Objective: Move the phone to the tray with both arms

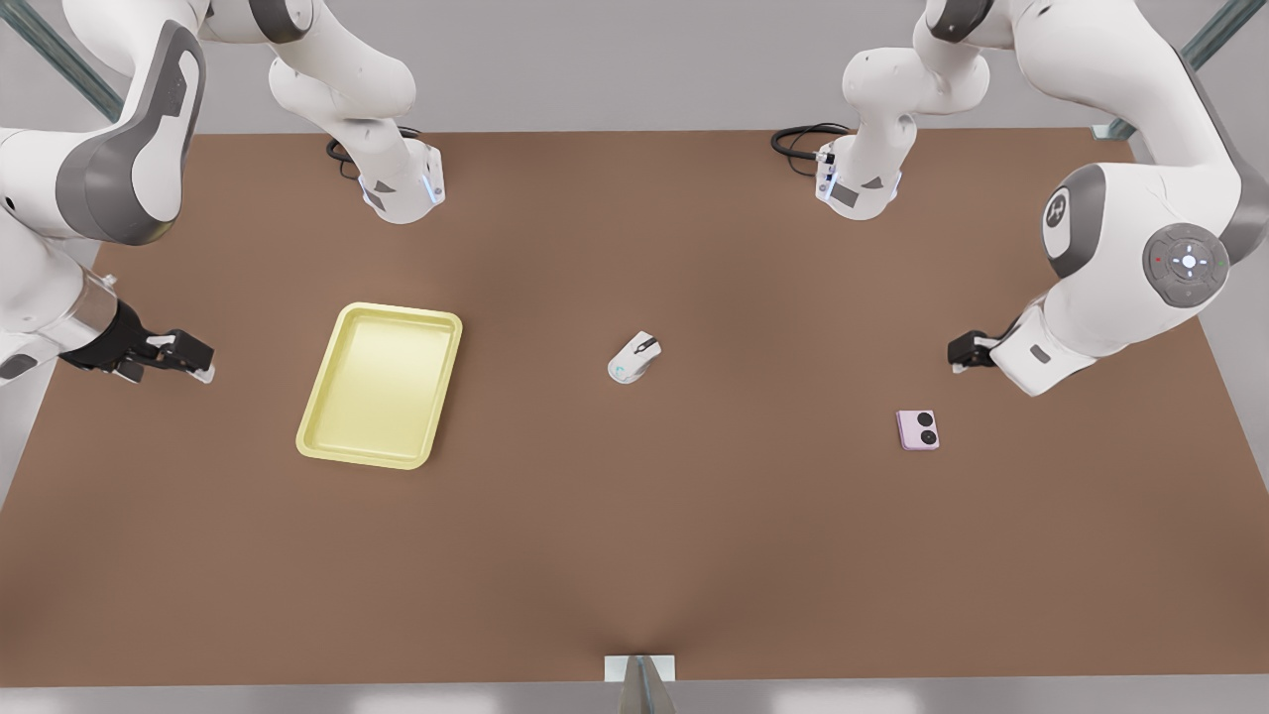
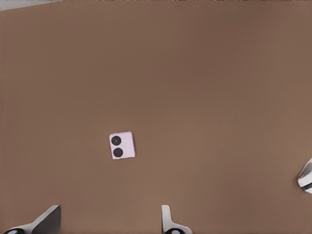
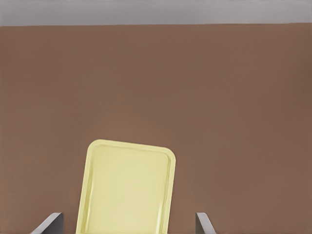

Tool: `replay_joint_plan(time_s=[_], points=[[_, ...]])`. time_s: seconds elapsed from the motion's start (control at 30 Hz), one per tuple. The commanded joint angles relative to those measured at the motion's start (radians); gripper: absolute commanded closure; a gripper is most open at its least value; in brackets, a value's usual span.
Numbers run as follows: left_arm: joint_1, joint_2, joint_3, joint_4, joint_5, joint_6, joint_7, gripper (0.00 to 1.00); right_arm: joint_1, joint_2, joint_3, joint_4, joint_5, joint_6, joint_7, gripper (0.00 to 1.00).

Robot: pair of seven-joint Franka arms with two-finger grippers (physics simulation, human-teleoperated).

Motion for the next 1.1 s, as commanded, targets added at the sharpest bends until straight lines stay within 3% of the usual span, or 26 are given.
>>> replay_joint_plan(time_s=[0.0,0.1,0.27,0.43,0.73,1.07], points=[[0.0,0.001,0.0,-0.001,0.002,0.025,-0.006,0.0,0.0,-0.001,0.0,0.0,0.002,0.014,-0.028,0.0],[-0.001,0.027,0.001,-0.08,-0.003,0.123,-0.025,0.0,0.0,-0.001,0.0,0.0,0.001,0.014,-0.028,0.0],[-0.003,0.021,0.057,-0.447,-0.072,0.619,-0.087,0.0,0.0,-0.001,0.0,0.0,0.001,0.015,-0.028,0.0],[0.0,0.047,0.083,-0.663,-0.075,0.947,-0.085,0.0,0.0,-0.001,0.0,0.0,0.001,0.015,-0.028,0.0],[0.003,0.134,0.12,-0.774,-0.077,1.124,-0.081,0.0,0.0,-0.001,0.0,0.0,0.001,0.015,-0.028,0.0],[0.028,0.229,0.13,-0.775,-0.075,1.173,0.03,0.0,0.0,-0.001,0.0,0.0,0.001,0.015,-0.028,0.0]])
